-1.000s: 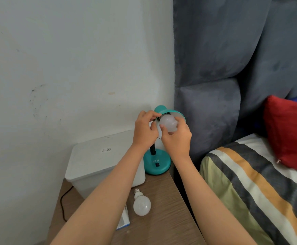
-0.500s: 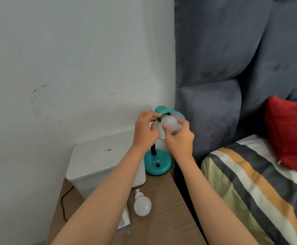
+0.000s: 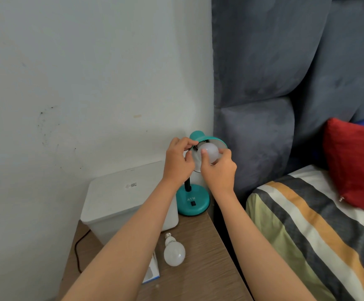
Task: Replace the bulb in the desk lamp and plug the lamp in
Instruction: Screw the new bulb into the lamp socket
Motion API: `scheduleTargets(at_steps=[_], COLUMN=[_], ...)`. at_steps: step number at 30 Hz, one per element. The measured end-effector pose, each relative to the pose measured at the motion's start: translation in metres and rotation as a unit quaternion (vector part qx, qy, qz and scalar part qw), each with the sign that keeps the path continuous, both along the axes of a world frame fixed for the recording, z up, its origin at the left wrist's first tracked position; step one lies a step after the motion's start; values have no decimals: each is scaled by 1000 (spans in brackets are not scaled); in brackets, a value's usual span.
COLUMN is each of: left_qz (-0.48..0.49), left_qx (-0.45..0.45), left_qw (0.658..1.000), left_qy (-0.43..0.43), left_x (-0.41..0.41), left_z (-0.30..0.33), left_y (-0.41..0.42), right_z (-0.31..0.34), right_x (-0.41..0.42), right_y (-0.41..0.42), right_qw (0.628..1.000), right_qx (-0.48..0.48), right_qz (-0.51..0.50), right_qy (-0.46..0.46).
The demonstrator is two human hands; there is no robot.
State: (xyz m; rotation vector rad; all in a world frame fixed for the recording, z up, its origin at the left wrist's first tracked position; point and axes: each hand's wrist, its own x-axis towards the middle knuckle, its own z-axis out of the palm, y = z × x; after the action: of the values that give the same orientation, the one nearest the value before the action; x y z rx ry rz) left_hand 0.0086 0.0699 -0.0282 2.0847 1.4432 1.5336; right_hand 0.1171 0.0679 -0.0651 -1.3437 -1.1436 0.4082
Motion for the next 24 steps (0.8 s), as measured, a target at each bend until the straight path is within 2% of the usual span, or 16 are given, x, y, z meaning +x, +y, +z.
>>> scheduleTargets(at_steps=[7,12,18,20,22,24], left_qz=[2,3,-3,-2,-2,-2], left_qx=[-2,-1,0,3,2,0], left_qw=[1000,1000,1000,1000,1000,1000], left_qy=[-4,-2,-5,-3,-2,-4], left_x=[-1,-1,0,1,1,0], left_z=[0,-1,-2,-2,-2,-1], left_y=[0,2,2,2,3,2], right_z=[-9,3,-4,-2,2,3], right_x=[-6,1,-4,-5,-8,-10], right_y=[-3,1,-1,-1,0,0], right_qw=[996,997,999,1000,993,989], right_qx=[63,-24,28,5,-38,-58], right_qz=[36,0,24,12,11,14], right_qy=[-51,75,-30,13,111,133])
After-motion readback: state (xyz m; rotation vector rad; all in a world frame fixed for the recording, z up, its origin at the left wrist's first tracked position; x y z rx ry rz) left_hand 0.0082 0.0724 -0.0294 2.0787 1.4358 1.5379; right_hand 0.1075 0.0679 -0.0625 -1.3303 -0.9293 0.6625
